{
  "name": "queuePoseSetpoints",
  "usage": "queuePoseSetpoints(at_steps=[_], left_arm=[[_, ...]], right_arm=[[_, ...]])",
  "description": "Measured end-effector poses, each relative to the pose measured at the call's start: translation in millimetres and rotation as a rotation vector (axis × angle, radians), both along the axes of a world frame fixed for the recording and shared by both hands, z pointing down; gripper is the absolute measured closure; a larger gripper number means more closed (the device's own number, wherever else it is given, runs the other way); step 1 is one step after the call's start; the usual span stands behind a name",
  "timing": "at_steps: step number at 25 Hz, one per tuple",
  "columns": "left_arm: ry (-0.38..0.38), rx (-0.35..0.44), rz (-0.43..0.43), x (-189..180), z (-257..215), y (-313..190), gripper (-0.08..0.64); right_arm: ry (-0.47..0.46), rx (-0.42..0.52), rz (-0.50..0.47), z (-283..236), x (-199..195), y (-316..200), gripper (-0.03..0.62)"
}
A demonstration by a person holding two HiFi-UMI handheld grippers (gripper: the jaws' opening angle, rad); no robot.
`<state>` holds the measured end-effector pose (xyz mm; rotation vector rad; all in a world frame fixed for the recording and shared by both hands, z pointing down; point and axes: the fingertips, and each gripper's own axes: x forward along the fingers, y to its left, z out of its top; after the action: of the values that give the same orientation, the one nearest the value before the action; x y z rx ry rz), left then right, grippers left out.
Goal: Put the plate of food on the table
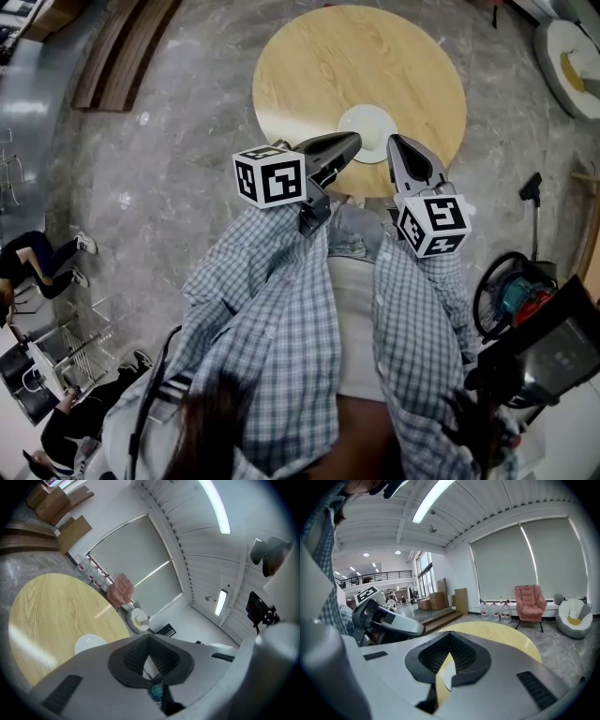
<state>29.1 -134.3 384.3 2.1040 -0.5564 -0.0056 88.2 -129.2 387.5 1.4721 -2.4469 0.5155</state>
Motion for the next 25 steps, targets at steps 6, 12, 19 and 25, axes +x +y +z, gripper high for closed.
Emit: queuePoseSetpoints(at_steps=[6,12,19,25], left_arm=[[-0.016,0.012,0.01,1.4,-0.4,0.6,0.552],[-0.034,0.027,0.033,4.6,-2.0,4.1,0.552],[-0.039,0.035,0.054,10.4,-1.7,7.6,0.552],[-0.047,0.03,0.054,6.9,-0.9,11.3,0.552]], right_arm=[[0.017,0.002,-0.022,-0.2,-4.2,2.7,0.584],[0.017,-0.004,-0.018,0.2,-3.7,3.1,0.584],[0.027,-0.006,-0.02,2.4,-2.9,4.3,0.584],[0.022,-0.007,-0.033,3.2,-9.7,6.7,0.584]])
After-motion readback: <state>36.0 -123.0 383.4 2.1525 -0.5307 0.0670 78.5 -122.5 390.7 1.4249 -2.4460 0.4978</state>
